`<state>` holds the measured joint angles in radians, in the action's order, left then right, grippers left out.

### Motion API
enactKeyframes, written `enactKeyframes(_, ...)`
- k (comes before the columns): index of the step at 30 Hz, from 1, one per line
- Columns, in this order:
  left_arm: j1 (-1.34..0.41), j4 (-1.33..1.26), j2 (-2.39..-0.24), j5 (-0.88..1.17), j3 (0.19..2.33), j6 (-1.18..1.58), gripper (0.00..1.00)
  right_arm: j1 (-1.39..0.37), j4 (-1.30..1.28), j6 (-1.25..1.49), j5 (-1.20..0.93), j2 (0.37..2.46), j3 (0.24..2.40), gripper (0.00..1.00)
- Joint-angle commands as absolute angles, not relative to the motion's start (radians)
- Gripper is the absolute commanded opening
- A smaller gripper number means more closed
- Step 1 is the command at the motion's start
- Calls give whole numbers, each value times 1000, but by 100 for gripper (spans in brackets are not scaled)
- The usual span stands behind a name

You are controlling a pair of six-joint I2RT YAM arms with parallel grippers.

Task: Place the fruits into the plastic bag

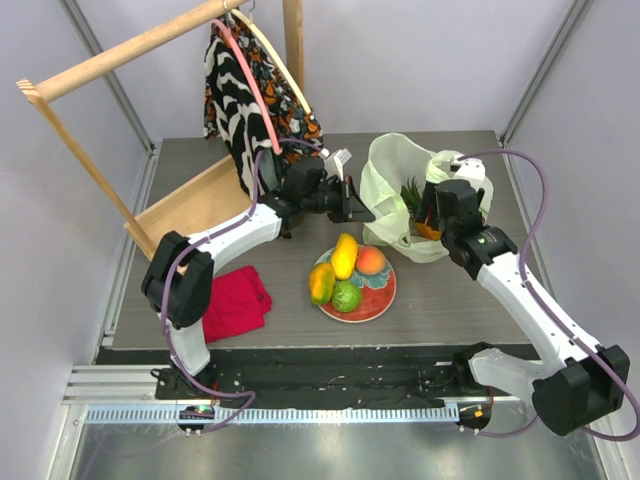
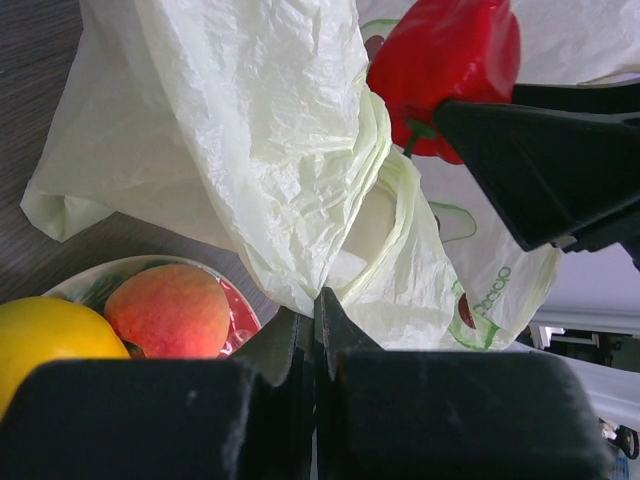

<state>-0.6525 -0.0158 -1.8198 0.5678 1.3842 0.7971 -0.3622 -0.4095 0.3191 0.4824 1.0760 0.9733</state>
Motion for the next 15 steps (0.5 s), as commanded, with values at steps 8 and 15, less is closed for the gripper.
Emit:
enactKeyframes(8, -646, -5, -1766, 574, 1388, 775, 0, -357, -370, 298, 393, 1270, 999, 1)
enactKeyframes(15, -646, -5, -1764, 575, 1387, 773, 0, -348, -374, 304, 327, 1414, 1023, 1)
